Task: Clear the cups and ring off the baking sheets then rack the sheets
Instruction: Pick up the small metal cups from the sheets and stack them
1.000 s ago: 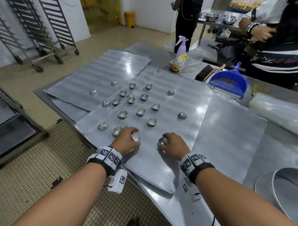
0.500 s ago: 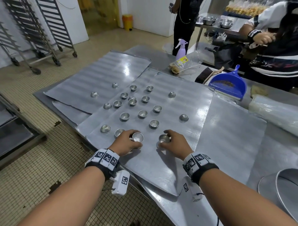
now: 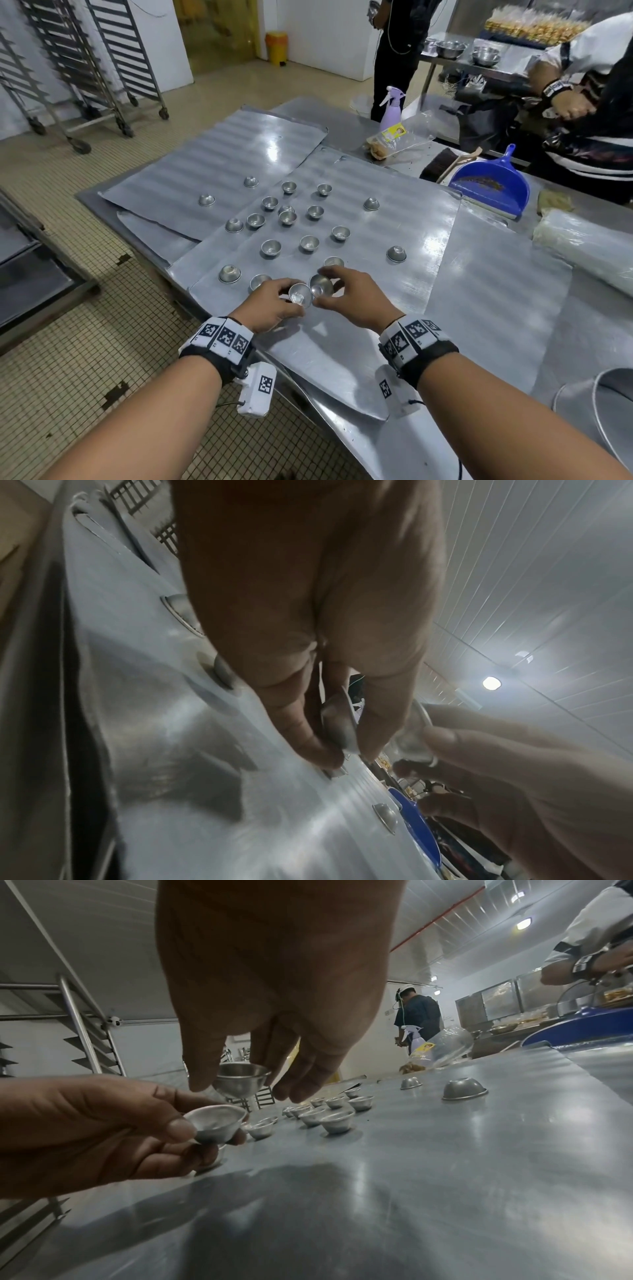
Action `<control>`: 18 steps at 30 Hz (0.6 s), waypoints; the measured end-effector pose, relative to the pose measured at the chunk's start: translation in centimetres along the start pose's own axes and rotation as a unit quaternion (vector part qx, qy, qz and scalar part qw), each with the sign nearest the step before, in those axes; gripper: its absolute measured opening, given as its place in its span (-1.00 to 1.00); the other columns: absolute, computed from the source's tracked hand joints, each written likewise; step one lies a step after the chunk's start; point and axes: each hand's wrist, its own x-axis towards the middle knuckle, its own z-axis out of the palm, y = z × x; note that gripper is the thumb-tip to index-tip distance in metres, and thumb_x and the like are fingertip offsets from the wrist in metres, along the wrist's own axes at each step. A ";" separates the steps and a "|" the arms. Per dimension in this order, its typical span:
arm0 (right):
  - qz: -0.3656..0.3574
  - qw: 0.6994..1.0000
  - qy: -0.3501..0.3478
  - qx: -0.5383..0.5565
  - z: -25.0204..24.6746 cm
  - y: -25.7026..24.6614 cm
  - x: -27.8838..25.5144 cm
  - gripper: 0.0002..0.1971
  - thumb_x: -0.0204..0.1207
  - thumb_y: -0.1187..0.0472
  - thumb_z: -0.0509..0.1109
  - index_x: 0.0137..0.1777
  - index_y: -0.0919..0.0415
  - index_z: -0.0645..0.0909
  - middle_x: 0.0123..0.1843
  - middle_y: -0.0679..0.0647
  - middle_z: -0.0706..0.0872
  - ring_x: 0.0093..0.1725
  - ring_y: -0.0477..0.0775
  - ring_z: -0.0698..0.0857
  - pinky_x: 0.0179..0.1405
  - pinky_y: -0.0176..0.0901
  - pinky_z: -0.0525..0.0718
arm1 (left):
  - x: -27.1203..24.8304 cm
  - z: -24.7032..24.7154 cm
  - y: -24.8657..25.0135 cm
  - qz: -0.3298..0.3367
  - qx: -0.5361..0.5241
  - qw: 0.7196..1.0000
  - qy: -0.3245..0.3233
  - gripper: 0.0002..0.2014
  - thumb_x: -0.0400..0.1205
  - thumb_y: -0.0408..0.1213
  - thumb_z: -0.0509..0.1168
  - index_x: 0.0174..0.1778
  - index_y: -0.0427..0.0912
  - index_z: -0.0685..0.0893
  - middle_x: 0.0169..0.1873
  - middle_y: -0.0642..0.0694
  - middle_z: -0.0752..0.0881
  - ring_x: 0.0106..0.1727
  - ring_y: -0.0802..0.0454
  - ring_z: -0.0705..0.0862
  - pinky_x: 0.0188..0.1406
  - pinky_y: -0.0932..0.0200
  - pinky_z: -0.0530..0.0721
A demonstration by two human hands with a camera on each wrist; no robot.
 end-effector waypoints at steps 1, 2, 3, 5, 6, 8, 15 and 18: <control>-0.005 1.000 -0.005 -0.005 0.1 -0.1 0.0 -0.39 0.40 0.00 0.63 0.46 0.03 0.60 0.29 -0.10 0.74 0.07 -0.14 0.70 0.05 -0.32 0.60 | -0.1 0.0 0.1 0.002 -0.010 1.000 -0.008 -0.43 0.30 -0.21 0.57 0.29 0.05 0.74 0.08 -0.07 0.84 0.18 -0.09 0.79 0.28 -0.24 0.72; -0.009 1.000 -0.011 -0.008 0.2 -0.1 0.0 -0.39 0.40 -0.01 0.63 0.46 0.03 0.60 0.30 -0.11 0.74 0.10 -0.15 0.71 0.05 -0.33 0.60 | -0.3 0.0 0.3 0.007 -0.022 1.000 -0.015 -0.44 0.32 -0.25 0.56 0.30 0.02 0.73 0.08 -0.08 0.84 0.20 -0.09 0.78 0.30 -0.24 0.71; -0.011 1.000 -0.017 -0.011 0.4 -0.2 0.1 -0.38 0.40 -0.02 0.63 0.47 0.02 0.59 0.31 -0.12 0.74 0.12 -0.15 0.71 0.05 -0.33 0.61 | -0.4 0.0 0.4 0.012 -0.034 0.999 -0.021 -0.45 0.34 -0.30 0.54 0.31 0.00 0.73 0.10 -0.10 0.84 0.22 -0.10 0.78 0.33 -0.23 0.70; -0.013 1.000 -0.025 -0.014 0.9 -0.1 0.3 -0.38 0.39 -0.02 0.64 0.47 0.01 0.60 0.30 -0.11 0.75 0.17 -0.14 0.72 0.10 -0.24 0.67 | -0.6 0.0 0.4 0.017 -0.060 0.997 -0.035 -0.48 0.41 -0.45 0.48 0.32 -0.06 0.73 0.13 -0.14 0.83 0.27 -0.13 0.76 0.34 -0.15 0.69; -0.013 0.999 -0.028 -0.015 1.1 0.0 0.4 -0.38 0.39 -0.02 0.64 0.47 0.00 0.60 0.29 -0.10 0.76 0.20 -0.13 0.72 0.14 -0.17 0.69 | -0.5 -0.1 0.1 0.016 -0.080 0.996 -0.044 -0.48 0.46 -0.53 0.43 0.35 -0.11 0.72 0.16 -0.17 0.82 0.29 -0.15 0.75 0.31 -0.09 0.70; -0.013 0.999 -0.025 -0.017 1.4 0.1 0.5 -0.38 0.38 -0.02 0.64 0.45 -0.03 0.61 0.27 -0.12 0.77 0.21 -0.13 0.72 0.20 -0.08 0.69 | -0.5 -0.2 0.1 -0.002 -0.134 0.990 -0.053 -0.50 0.54 -0.65 0.33 0.38 -0.22 0.69 0.19 -0.23 0.80 0.25 -0.18 0.74 0.17 0.06 0.75; -0.020 1.000 -0.002 -0.013 2.2 -0.4 0.7 -0.37 0.36 -0.04 0.66 0.46 -0.06 0.62 0.19 -0.07 0.75 0.02 -0.09 0.64 0.05 -0.22 0.57 | -0.5 -0.4 0.1 -0.024 -0.230 0.972 -0.032 -0.76 0.66 -0.52 0.33 0.21 -0.28 0.76 0.03 -0.22 0.84 0.05 -0.09 0.79 0.14 0.09 0.78; -0.015 0.999 0.019 -0.023 2.7 -0.7 0.9 -0.36 0.36 -0.08 0.65 0.46 -0.05 0.63 0.19 -0.08 0.75 0.12 -0.08 0.62 0.12 -0.19 0.56 | -0.3 -0.7 -0.2 -0.021 -0.245 0.969 -0.032 -0.79 0.67 -0.48 0.35 0.19 -0.34 0.78 0.03 -0.33 0.78 0.07 -0.14 0.76 0.16 0.07 0.78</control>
